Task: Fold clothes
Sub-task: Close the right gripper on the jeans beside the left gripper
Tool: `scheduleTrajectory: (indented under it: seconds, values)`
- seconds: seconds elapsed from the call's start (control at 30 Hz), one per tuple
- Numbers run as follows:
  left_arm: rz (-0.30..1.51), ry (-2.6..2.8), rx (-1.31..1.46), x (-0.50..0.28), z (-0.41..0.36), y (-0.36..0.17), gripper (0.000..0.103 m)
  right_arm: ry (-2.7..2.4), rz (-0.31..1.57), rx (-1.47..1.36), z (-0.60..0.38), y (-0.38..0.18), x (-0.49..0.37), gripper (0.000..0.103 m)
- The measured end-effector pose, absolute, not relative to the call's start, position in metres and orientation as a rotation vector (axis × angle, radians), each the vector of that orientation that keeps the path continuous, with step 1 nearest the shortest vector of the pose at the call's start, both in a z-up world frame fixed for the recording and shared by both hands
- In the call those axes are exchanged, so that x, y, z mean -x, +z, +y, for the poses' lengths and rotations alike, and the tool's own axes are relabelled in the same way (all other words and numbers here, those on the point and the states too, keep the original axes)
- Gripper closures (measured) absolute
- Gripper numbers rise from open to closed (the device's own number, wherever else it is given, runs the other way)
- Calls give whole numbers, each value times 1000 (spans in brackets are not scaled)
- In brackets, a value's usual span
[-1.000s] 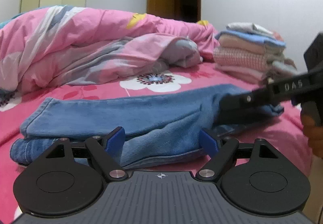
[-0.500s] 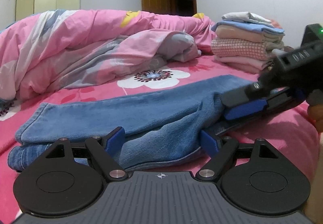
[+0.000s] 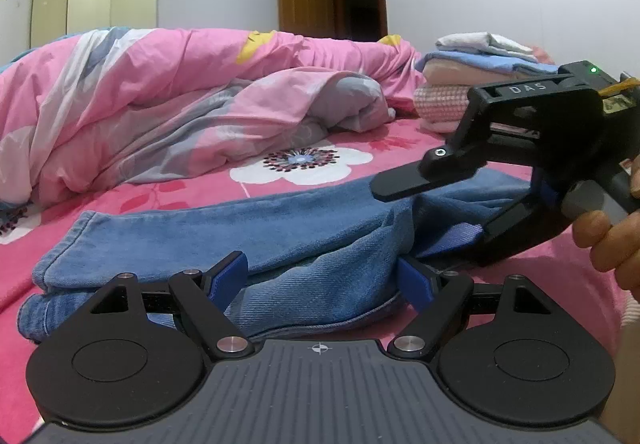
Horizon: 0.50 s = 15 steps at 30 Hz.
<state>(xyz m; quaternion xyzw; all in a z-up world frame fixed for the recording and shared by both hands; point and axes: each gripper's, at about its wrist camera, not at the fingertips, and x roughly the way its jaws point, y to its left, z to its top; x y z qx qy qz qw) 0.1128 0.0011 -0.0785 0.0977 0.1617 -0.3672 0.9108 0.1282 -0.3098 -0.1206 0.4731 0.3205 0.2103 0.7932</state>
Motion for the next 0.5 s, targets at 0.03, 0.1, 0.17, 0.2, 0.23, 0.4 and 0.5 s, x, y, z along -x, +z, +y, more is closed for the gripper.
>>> scheduleTrajectory:
  seconds: [0.03, 0.1, 0.17, 0.2, 0.23, 0.4, 0.5]
  values:
    - [330, -757, -202, -113, 1, -78, 22, 459, 667, -1025, -310, -118, -130, 43]
    - [324, -750, -197, -112, 2, -77, 21, 488, 621, -1040, -312, -116, -132, 43]
    - [317, -739, -187, -112, 5, -76, 20, 516, 576, -1054, -314, -115, -133, 43]
    - [314, -733, -178, -113, 6, -76, 20, 523, 571, -1059, -315, -117, -133, 43]
    - [311, -727, -168, -113, 8, -75, 20, 531, 565, -1061, -315, -118, -133, 43]
    - [329, -725, -144, -119, 6, -75, 19, 565, 534, -1059, -317, -117, -134, 43]
    - [341, -709, -160, -122, 0, -78, 19, 582, 523, -1061, -317, -117, -134, 43]
